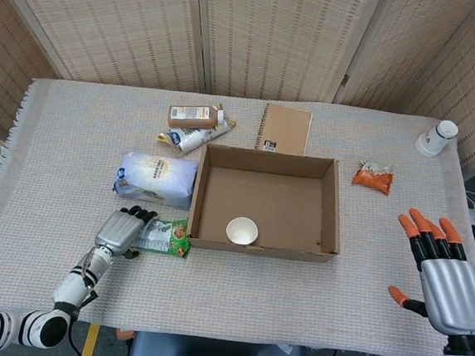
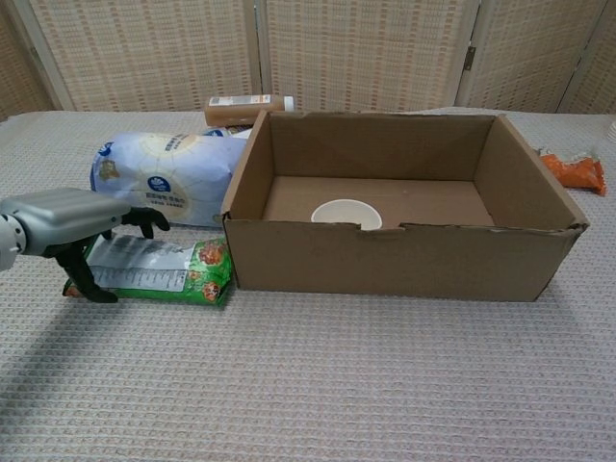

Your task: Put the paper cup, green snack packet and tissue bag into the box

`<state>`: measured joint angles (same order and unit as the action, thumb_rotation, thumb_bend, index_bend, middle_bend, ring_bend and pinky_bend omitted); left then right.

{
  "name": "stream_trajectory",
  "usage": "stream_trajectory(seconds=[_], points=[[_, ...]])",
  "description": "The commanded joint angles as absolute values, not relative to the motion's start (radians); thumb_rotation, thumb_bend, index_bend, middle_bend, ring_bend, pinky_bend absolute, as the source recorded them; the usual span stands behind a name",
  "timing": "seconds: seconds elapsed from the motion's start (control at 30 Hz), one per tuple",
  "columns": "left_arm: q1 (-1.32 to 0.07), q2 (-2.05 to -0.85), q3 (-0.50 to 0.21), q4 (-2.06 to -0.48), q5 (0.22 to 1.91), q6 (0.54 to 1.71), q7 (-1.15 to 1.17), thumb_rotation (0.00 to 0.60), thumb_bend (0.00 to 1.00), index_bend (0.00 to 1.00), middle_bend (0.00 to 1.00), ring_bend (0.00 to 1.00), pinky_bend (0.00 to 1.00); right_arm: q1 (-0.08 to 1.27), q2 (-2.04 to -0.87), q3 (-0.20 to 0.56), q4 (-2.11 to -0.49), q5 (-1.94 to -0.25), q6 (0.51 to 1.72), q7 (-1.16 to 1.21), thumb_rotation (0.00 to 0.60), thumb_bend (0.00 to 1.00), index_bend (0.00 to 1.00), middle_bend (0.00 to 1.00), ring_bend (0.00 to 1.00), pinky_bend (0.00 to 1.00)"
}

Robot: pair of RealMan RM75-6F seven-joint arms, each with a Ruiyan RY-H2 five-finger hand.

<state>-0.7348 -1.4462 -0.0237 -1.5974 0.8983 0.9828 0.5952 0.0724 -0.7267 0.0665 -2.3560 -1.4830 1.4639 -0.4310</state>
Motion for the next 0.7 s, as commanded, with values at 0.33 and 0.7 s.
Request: stream_trajectory(seconds=[0.33,0.7], points=[[-0.712,-1.518,-0.053,-1.511,0.974,1.021,0.5,0.6,0.27,0.42,0.5,0.39,0.52,0.083,-0.736,0.072,-2.356,-1.453,1.46,-0.446,0.6,0.08,0.04,0.0,0.0,0.0],[-0.669,-1.492,-0.062,-1.519,1.092,1.113,0.473,0.6,0.42,0.81,0.93,0.78,0.91,0.083,-0.733,0.071,-2.356,-1.454,1.467,-0.44,0.6,0.08,0.04,0.0,0.0,0.0]])
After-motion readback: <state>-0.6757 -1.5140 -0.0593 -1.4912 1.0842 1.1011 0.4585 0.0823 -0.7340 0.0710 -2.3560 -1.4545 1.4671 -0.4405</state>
